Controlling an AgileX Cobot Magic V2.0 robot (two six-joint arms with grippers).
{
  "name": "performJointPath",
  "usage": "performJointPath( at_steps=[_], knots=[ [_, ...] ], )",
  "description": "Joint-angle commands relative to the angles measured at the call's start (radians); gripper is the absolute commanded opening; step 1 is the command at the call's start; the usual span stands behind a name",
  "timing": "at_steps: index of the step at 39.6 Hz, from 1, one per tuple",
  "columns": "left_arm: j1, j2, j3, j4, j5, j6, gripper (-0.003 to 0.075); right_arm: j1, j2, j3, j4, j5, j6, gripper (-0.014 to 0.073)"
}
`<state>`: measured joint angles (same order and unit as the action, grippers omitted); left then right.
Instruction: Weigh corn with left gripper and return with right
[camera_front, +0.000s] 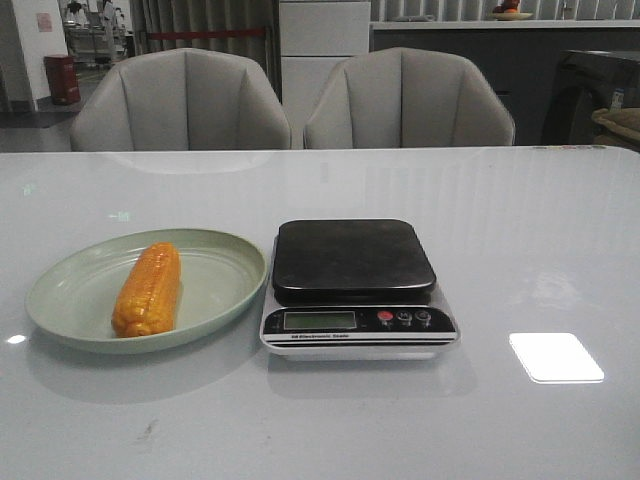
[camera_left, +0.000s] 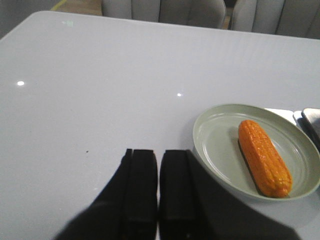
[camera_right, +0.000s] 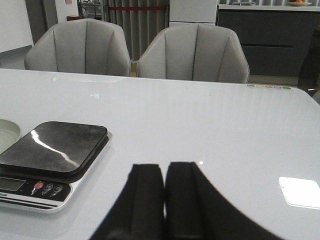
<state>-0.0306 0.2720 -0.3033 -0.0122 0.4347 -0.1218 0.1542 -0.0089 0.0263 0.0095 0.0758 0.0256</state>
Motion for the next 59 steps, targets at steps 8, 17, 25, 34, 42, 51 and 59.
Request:
performJointPath(
  at_steps=[8, 17, 25, 34, 42, 51, 59],
  knots=[
    [-0.127, 0.120, -0.086, 0.045, -0.057, -0.011, 0.0506, -0.007, -0.019, 0.010, 0.001, -0.076, -0.008, 0.0168],
    [-0.166, 0.308, -0.172, -0.002, -0.049, -0.011, 0.0570, -0.007, -0.019, 0.010, 0.001, -0.076, -0.008, 0.0168],
    [-0.226, 0.535, -0.263, -0.051, -0.058, -0.011, 0.0564, -0.007, -0.019, 0.010, 0.001, -0.076, -0.008, 0.0168],
    [-0.314, 0.831, -0.391, -0.113, -0.076, -0.013, 0.0564, -0.007, -0.019, 0.010, 0.001, -0.076, -0.008, 0.0168],
    [-0.391, 1.039, -0.500, -0.134, -0.102, -0.013, 0.0564, -0.007, -0.019, 0.010, 0.001, -0.076, -0.008, 0.0168],
    [-0.417, 1.231, -0.594, -0.172, -0.096, -0.013, 0.0564, -0.007, -0.019, 0.010, 0.001, -0.076, -0.008, 0.0168],
    [-0.417, 1.363, -0.645, -0.196, -0.091, -0.013, 0.0564, -0.007, -0.019, 0.010, 0.001, -0.076, -0.008, 0.0168]
  ],
)
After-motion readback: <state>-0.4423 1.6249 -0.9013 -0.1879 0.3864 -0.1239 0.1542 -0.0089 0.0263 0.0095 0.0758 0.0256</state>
